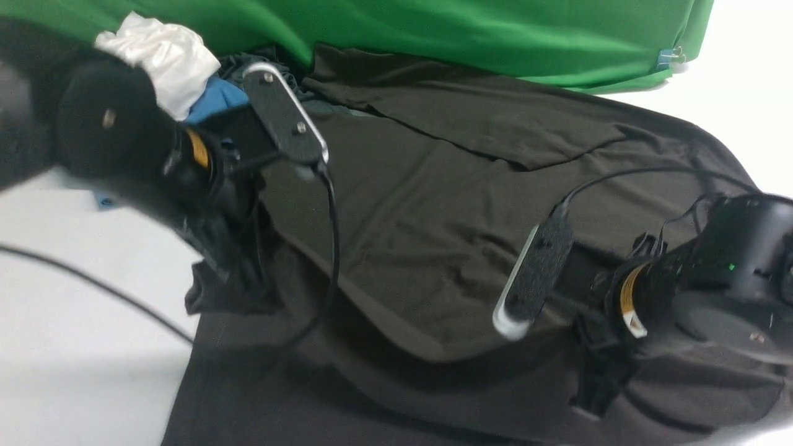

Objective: Fold a long-sleeved shirt on a white desktop.
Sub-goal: 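Fold the left side of the black T-shirt inward over its body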

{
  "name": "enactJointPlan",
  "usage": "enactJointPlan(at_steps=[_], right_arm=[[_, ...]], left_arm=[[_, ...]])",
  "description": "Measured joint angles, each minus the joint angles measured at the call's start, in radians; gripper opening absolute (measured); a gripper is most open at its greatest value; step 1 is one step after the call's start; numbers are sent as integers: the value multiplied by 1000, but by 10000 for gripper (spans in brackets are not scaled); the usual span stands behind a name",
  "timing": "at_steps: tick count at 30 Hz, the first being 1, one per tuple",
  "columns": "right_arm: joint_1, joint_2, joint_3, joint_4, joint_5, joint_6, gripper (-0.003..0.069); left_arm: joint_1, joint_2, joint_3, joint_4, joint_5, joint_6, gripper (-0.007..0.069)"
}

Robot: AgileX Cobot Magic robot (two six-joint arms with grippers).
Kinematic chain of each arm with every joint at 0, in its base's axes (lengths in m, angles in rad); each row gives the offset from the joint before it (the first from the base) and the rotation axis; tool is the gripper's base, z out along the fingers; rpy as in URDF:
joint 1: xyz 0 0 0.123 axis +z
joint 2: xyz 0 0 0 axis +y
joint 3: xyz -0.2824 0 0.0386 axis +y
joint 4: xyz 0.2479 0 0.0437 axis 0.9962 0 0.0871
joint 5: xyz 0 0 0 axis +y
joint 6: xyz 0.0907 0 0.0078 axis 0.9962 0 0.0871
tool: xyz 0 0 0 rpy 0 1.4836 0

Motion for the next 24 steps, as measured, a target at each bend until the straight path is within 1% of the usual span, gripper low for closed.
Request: enactJointPlan(at_steps=[4,10,11,16,19,22,23,24], right_arm=[[-86,2,0,4,-103,-6,34],[-154,49,0,19,-196,-22,34],[-154,52,0,19,-198,-22,34],[-213,145,0,22,-254,-24,38],[-239,174,0,23,-291,-17,57],[-253,188,0,20,-328,-16,103],[-254,192,0,20,-354,-16,140],[-255,192,0,20,-366,-16,155]], left_arm=[[64,121,-96,-41,1,43,41],[82,261,-193,-59,48,70,41],[82,265,-195,-60,49,70,41],[89,356,-242,-62,42,76,41],[89,384,-248,-61,16,67,41],[89,413,-248,-49,-16,41,41],[89,424,-248,-41,-42,15,41],[89,428,-248,-41,-58,6,41]])
